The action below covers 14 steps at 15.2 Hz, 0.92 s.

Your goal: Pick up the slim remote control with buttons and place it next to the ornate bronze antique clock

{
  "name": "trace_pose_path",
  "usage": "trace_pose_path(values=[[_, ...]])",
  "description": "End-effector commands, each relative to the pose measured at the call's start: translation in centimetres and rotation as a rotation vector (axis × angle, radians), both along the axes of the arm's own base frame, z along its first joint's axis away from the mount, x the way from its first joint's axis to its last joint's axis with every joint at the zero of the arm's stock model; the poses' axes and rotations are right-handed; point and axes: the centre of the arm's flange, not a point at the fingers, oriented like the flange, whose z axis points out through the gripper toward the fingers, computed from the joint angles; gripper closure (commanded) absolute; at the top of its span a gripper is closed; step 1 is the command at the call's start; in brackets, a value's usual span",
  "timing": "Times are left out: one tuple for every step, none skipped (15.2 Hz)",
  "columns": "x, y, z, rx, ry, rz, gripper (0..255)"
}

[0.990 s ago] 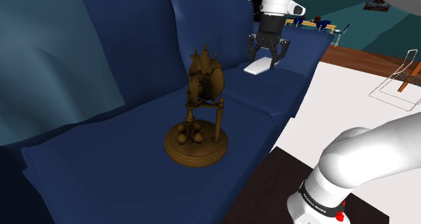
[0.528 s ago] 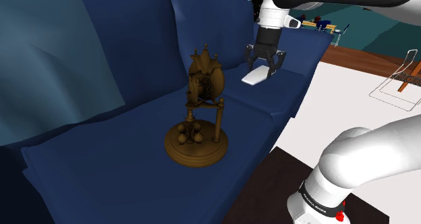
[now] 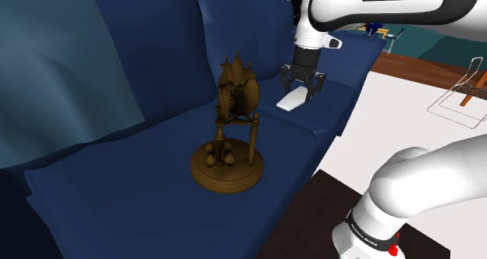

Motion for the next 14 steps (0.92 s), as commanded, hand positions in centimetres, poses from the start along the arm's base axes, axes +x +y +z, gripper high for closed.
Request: trace_pose_path(values=[[0.0,0.0,-1.2,0.0,-0.001,0.0,255],[0.0,0.0,-1.7,0.0,-0.001,0.0,255],[0.0,0.0,-2.2,0.0,-0.001,0.0,255],[0.0,0.0,-2.8,0.0,-0.001,0.0,255],[0.0,0.0,-3.3,0.0,-0.001,0.0,255],[0.0,0.0,-3.8,0.0,-0.001,0.0,255],[0.0,0.0,-4.4,0.0,-0.001,0.0,255],[0.0,0.0,-4.9,0.0,-0.001,0.0,255],[0.0,0.0,-5.4,0.0,-0.001,0.0,255],[0.0,0.0,-5.9,0.0,-0.001,0.0,255],[0.0,0.0,-6.5,0.0,-0.001,0.0,255],[0.0,0.0,-7.0,0.0,-0.001,0.0,255],[0.0,0.0,-7.5,0.0,-0.001,0.0,255],[0.0,0.0,-8.0,0.0,-0.001,0.0,255]])
